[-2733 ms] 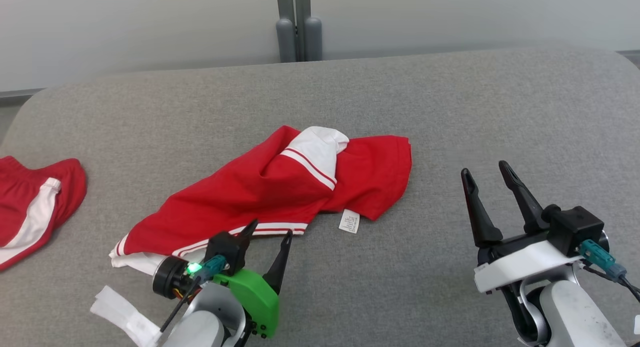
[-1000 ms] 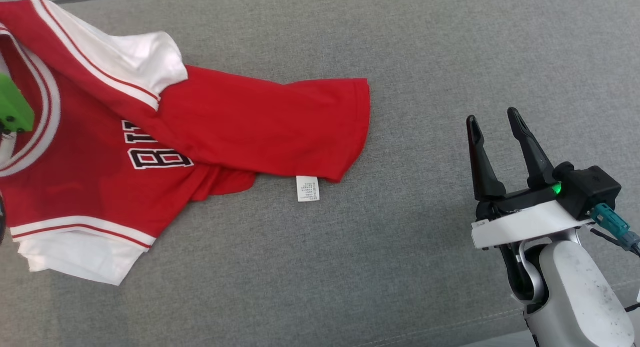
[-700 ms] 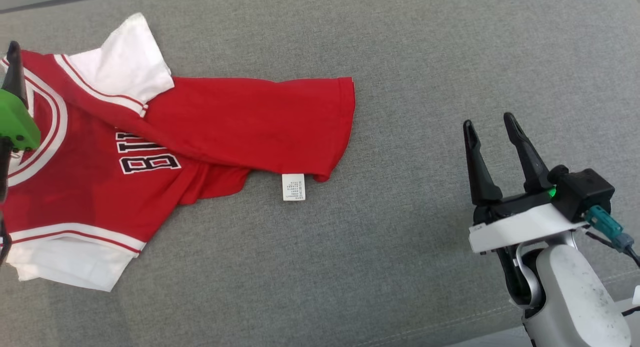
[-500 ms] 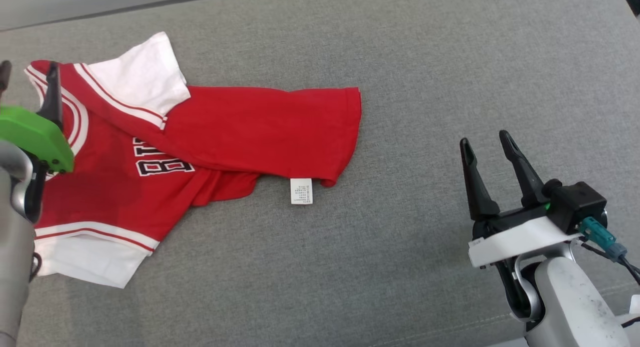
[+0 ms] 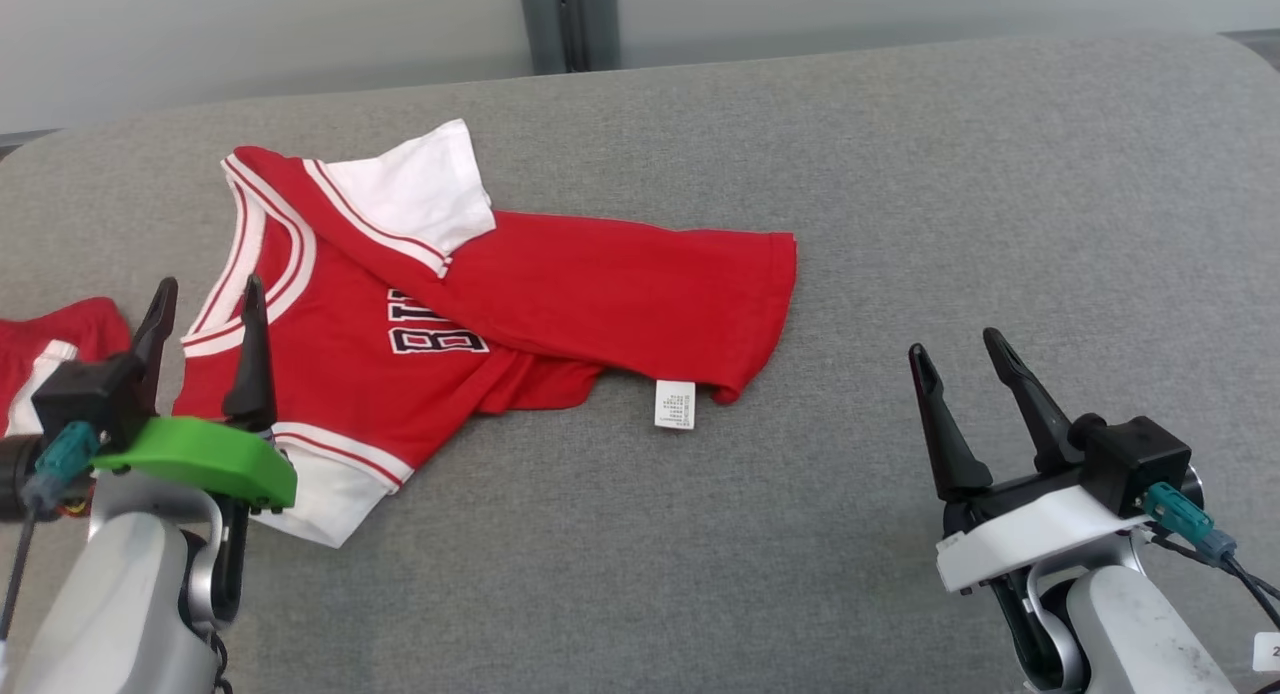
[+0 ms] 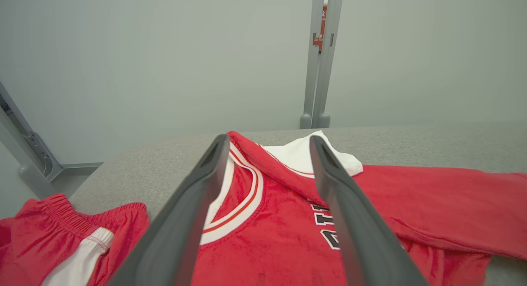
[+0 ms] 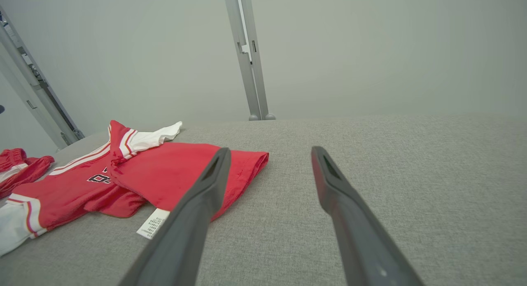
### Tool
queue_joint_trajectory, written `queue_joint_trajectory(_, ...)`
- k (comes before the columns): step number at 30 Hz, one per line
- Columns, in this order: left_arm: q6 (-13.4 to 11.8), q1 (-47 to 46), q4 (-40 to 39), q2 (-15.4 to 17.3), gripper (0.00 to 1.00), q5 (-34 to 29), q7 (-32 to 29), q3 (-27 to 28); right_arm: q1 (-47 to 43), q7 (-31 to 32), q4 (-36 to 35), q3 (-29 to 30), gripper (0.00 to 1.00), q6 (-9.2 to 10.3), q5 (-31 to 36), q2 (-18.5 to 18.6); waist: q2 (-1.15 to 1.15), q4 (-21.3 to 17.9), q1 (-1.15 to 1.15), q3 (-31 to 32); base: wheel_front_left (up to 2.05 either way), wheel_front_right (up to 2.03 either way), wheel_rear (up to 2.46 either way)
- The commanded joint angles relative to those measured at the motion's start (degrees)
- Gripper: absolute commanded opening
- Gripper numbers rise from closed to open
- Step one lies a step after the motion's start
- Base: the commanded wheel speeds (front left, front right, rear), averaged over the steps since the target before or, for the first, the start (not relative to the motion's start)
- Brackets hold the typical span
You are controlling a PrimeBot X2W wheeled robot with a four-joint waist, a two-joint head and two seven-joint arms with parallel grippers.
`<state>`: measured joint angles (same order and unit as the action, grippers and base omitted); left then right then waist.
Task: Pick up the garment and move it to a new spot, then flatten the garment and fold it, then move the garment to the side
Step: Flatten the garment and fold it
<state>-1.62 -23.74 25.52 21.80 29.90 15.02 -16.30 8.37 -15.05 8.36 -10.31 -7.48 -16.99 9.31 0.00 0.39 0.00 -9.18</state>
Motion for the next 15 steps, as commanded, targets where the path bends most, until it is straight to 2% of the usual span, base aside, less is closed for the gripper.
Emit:
queue_joint_trajectory(1,-1.0,2.2,-2.2,-0.1,1.00,0.7,0.2,1.0,-0.7,-0.2,0.1,0.0,1.00,-0.02,-0.4,0.1,0.00,2.3,0.00,1.3,0.00,0.00,0.00)
queue_joint_trajectory(4,-2.5,7.3,-7.6,-1.7,1.00,0.6,0.2,2.1,-0.4,-0.2,0.6,-1.5,1.00,-0.02,-0.3,0.9,0.00,4.1,0.00,1.0,0.00,0.00,0.00)
queue_joint_trajectory(9,-3.3,11.4,-13.8,-3.5,1.00,-0.6,0.1,1.9,1.8,-0.2,3.5,-4.3,1.00,-0.02,-0.5,2.5,0.00,6.8,0.00,0.3,0.00,0.00,0.00)
queue_joint_trajectory(15,-2.3,14.5,-17.9,-7.1,1.00,-2.7,0.1,0.9,6.8,0.1,12.0,-8.5,1.00,-0.02,-0.5,3.6,0.00,9.8,0.00,-0.8,0.00,0.00,0.00)
